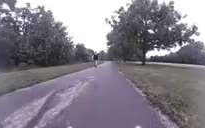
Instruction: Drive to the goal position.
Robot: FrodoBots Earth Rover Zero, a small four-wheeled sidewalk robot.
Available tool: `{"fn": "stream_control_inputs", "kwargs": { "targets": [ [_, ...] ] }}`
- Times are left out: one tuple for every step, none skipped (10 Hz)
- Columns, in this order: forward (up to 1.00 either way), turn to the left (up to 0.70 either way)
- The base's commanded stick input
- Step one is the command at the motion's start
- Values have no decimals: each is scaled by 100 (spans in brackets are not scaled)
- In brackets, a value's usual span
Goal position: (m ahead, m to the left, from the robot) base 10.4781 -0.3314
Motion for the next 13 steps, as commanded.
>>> {"fn": "stream_control_inputs", "kwargs": {
  "targets": [
    [68, 1],
    [68, 1],
    [68, 1],
    [68, 1],
    [68, 1],
    [68, 1],
    [68, 1],
    [68, 1],
    [68, 1],
    [68, -2],
    [68, -8],
    [68, -14],
    [68, -14]
  ]
}}
